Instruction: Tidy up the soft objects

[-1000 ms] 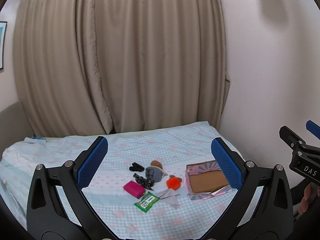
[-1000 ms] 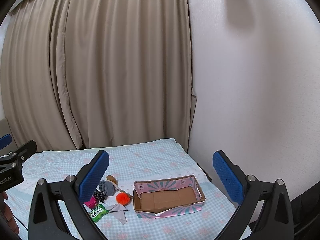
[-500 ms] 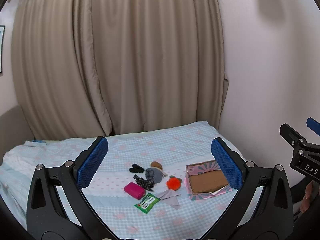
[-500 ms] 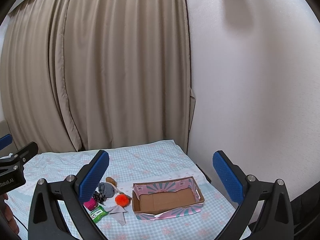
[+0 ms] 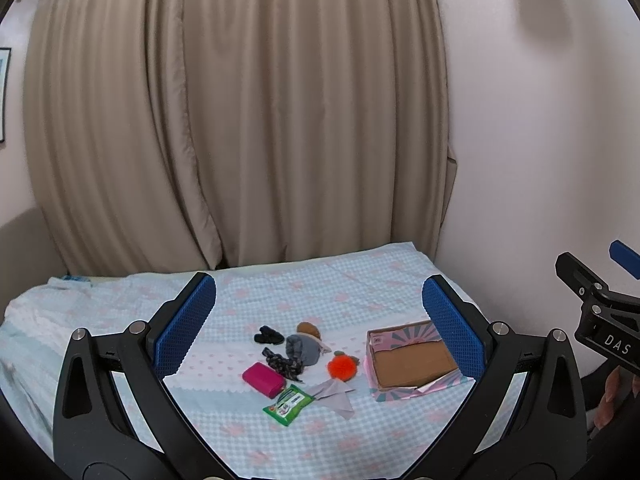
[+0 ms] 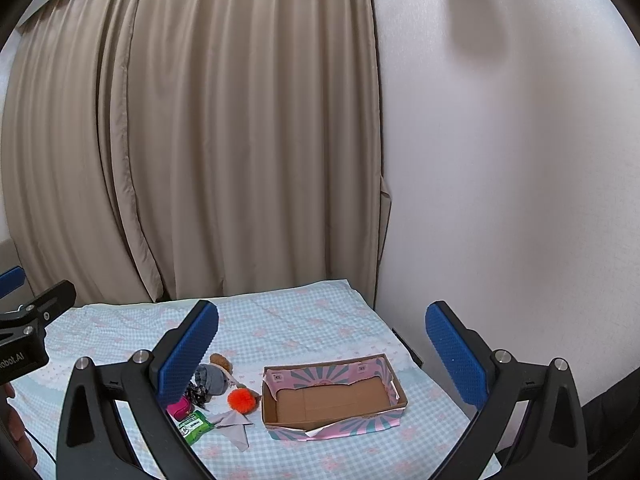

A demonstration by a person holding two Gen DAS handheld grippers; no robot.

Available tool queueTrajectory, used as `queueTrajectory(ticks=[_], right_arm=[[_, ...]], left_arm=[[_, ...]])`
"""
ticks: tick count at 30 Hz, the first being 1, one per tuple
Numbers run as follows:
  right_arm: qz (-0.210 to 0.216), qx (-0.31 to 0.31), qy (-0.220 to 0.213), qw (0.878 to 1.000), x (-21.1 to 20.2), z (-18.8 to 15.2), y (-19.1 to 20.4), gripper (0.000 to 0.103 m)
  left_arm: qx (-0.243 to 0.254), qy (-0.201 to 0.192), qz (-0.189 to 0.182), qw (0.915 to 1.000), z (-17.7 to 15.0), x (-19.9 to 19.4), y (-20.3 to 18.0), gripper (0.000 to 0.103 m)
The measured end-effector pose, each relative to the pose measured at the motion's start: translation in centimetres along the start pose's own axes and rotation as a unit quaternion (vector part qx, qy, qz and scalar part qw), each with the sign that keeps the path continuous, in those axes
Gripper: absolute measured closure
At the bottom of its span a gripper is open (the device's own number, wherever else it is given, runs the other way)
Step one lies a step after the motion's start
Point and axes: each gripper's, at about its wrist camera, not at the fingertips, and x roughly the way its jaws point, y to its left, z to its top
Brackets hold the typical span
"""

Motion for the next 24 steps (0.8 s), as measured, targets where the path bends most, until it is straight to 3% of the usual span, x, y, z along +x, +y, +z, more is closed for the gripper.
queueTrajectory(ticks=[7, 10, 14, 20, 24], right_arm=[[0.027, -0.005, -0.004, 1.0, 0.6, 0.2, -0.1, 0.0], [0.037, -0.007, -0.012, 0.999, 1.2, -0.7, 0.8, 0.0], [0.046, -0.004, 0.012, 0.999, 2.7, -2.5, 3.1, 0.0], [0.035, 0.002, 0.064, 0.997, 5.1, -5.4, 7.9, 0.0], [0.03, 0.021, 0.098, 0.995, 7.3, -8.2, 10.8, 0.0]], left_arm=[[-0.019, 0.013, 0.014, 0.9996, -1.1, 0.4, 0.9, 0.0], [-0.012, 0.027, 0.027, 0.9992, -2.9, 1.0, 3.0, 0.0], [-0.006, 0.052, 0.018, 0.9985, -4.9, 2.2, 6.5, 0.0], [0.017, 0.103, -0.04, 0.9937, -8.0, 6.5, 11.6, 0.0], [0.035, 0.14, -0.087, 0.9857, -11.1, 11.2, 14.3, 0.0]])
